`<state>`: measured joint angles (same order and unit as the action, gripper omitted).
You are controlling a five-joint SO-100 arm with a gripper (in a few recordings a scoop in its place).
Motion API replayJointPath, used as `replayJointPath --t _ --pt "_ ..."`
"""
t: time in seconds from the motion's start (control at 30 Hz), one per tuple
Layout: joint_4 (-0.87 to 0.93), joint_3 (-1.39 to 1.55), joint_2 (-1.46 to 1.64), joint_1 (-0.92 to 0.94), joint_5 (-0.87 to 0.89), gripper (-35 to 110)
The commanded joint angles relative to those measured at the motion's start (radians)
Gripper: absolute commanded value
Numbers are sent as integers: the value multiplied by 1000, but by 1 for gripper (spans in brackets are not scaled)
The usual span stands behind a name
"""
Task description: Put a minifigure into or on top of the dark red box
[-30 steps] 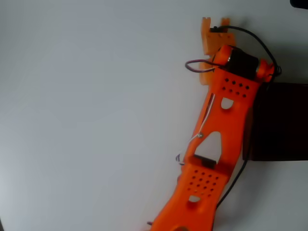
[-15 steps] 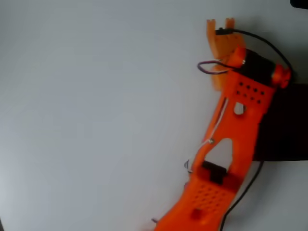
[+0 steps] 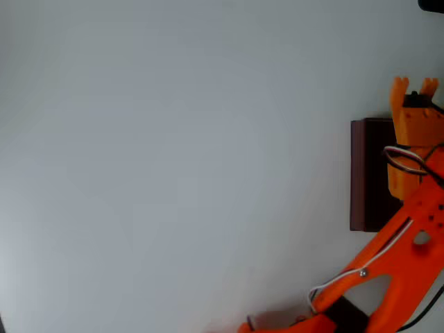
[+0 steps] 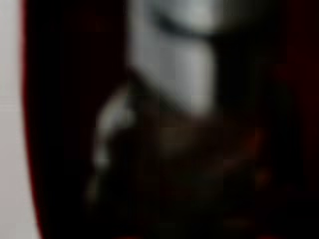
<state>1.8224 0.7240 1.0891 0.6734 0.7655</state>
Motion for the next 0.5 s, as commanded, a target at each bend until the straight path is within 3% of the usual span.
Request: replayJointPath --t 0.0,0.47 --pt "9 38 63 71 -31 0" --pt "-3 67 -38 163 -54 0"
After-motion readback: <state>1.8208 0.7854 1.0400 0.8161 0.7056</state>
